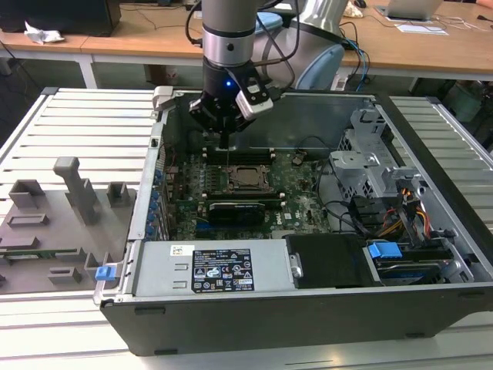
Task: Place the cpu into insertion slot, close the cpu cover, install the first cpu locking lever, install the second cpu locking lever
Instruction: 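Install the first cpu locking lever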
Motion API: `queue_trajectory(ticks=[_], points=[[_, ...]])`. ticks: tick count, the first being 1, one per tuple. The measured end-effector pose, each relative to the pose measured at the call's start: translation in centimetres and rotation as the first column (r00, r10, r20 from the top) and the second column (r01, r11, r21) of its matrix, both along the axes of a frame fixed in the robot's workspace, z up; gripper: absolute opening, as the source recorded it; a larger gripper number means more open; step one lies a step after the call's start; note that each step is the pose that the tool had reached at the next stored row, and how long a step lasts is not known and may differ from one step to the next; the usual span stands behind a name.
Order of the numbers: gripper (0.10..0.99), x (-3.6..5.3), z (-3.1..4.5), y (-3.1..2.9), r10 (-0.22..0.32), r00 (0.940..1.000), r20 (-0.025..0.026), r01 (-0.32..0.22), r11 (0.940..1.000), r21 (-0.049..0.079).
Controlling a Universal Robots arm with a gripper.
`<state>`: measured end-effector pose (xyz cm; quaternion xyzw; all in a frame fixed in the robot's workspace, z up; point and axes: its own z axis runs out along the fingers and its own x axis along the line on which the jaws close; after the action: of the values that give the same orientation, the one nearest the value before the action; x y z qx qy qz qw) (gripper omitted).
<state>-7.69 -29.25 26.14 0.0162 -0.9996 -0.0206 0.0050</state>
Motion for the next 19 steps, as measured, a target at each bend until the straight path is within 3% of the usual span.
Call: queue_trajectory(ticks=[11,13,16,19], points=[[0.106,1.59,-0.1,0.0,0.0,1.0,-0.0002,0.0,1.0,0.0],[0.106,1.8,-0.14,-0.03,0.0,1.0,-0.0004,0.0,0.9992,0.04],[0.106,1.88,-0.24,-0.05,0.0,1.0,0.0002,0.0,0.9991,0.042],[0.106,1.88,-0.42,-0.05,0.0,1.0,0.0055,0.0,0.9991,0.043]])
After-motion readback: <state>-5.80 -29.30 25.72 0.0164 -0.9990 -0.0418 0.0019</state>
